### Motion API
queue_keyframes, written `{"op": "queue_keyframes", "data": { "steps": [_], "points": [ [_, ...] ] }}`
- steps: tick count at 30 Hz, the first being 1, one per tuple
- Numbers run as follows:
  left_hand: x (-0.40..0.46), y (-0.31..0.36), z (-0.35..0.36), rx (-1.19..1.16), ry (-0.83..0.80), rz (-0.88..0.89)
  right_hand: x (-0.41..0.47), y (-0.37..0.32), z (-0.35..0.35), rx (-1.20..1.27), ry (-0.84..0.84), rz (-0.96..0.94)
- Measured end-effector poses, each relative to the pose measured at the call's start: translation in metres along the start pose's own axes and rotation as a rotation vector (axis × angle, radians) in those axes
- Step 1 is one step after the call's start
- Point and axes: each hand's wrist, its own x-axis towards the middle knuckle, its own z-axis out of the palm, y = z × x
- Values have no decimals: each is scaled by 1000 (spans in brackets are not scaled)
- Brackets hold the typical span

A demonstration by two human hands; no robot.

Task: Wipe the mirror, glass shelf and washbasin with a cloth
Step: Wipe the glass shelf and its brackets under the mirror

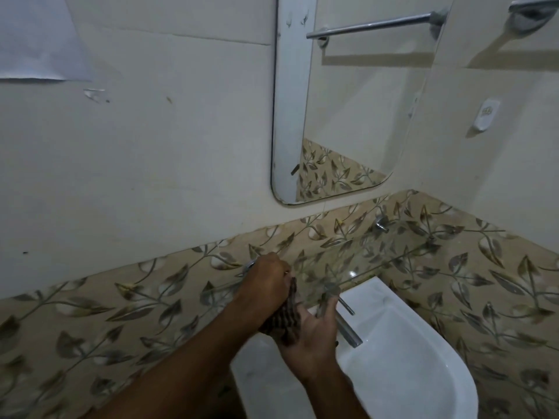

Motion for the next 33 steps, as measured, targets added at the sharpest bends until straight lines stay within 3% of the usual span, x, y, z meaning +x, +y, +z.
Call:
{"op": "queue_keyframes", "data": {
  "steps": [5, 8, 13, 20, 26, 33],
  "points": [
    [-29, -19, -33, -11, 83, -22, 16, -16, -30, 51, 94, -93],
    [-45, -35, -51, 8, 118, -64, 20, -7, -14, 53, 148, -122],
    [-72, -51, -63, 6, 190, -130, 6, 43, 11, 89, 147, -13],
    [-101, -56, -64, -24, 300, -147, -23, 72, 19, 24, 0, 192],
    [-133, -50, -59, -24, 354, -121, -8, 47, 5, 67, 106, 64],
    [-144, -48, -51, -64, 336, -170, -28, 86, 21, -39, 59, 204]
  ]
}}
